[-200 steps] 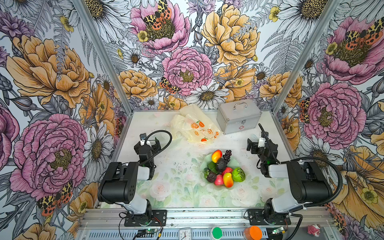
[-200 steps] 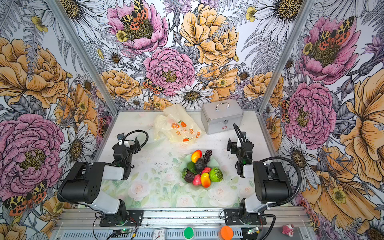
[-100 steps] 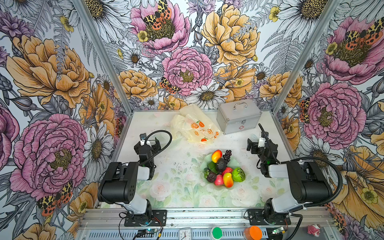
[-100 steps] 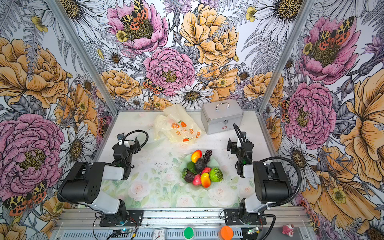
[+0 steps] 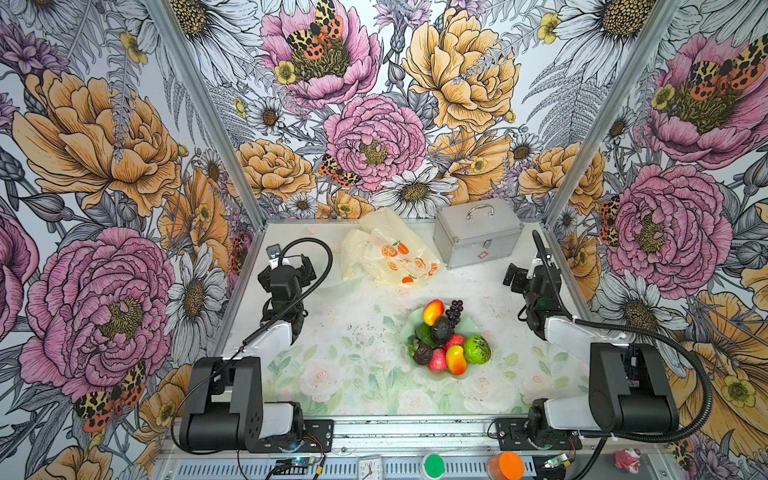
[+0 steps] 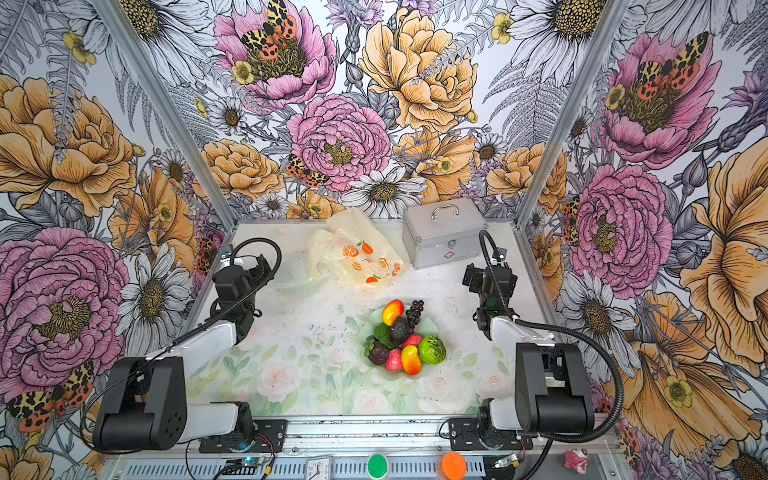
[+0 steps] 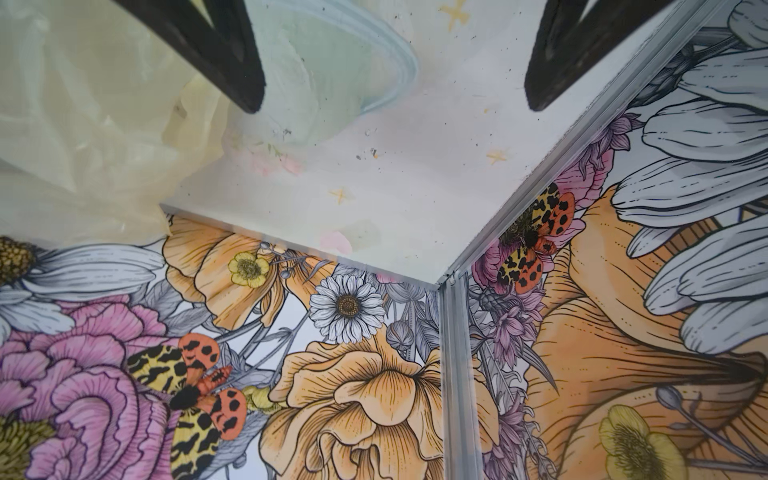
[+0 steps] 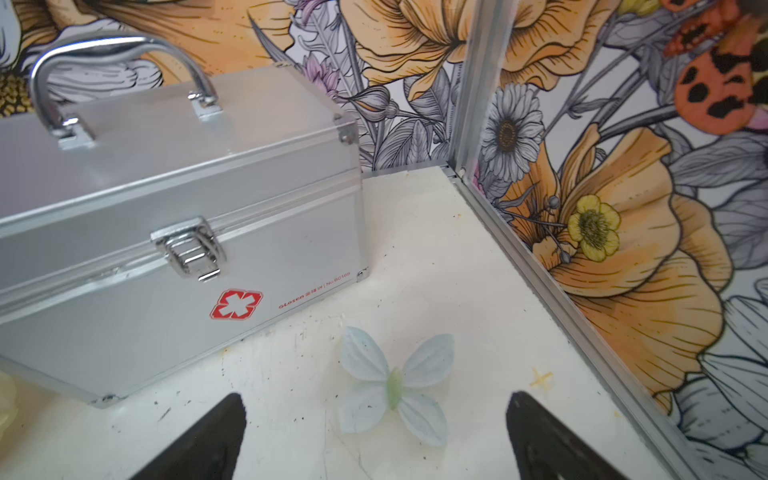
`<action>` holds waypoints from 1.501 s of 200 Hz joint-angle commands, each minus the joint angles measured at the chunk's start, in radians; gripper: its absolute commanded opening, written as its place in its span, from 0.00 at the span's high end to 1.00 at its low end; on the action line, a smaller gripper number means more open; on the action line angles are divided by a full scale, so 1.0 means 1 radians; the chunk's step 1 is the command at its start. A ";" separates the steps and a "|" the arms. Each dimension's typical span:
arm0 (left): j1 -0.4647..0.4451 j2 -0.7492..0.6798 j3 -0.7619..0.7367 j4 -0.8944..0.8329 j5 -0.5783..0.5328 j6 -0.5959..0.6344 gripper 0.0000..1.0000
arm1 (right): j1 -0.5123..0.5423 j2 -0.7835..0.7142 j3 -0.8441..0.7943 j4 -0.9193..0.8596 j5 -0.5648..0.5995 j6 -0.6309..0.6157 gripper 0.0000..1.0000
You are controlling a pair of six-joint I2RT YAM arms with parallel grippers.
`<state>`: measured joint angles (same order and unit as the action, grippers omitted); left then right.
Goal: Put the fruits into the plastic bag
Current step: 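Reach both grippers toward the yellow plastic bag near the silver case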
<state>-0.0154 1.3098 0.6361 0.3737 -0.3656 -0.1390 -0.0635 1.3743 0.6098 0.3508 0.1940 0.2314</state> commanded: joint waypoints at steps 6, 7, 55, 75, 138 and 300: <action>0.002 -0.034 0.112 -0.402 -0.044 -0.147 0.01 | -0.047 -0.063 0.128 -0.348 0.045 0.209 0.01; 0.002 -0.034 0.116 -0.411 -0.043 -0.151 0.01 | -0.049 -0.064 0.134 -0.359 0.044 0.215 0.01; 0.001 -0.034 0.202 -0.605 0.199 -0.344 0.01 | -0.136 -0.051 0.303 -0.666 -0.307 0.375 0.00; 0.028 -0.018 0.237 -0.660 0.384 -0.423 0.01 | -0.136 -0.048 0.318 -0.675 -0.458 0.415 0.01; 0.031 0.098 0.330 -0.703 0.766 -0.490 0.01 | -0.017 -0.055 0.434 -0.842 -0.604 0.459 0.05; -0.014 0.457 0.608 -0.642 0.890 -0.556 0.01 | 0.247 -0.047 0.579 -1.094 -0.577 0.534 0.06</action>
<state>-0.0494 1.7302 1.1824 -0.3470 0.4767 -0.6369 0.1623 1.3346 1.1381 -0.7338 -0.4011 0.7448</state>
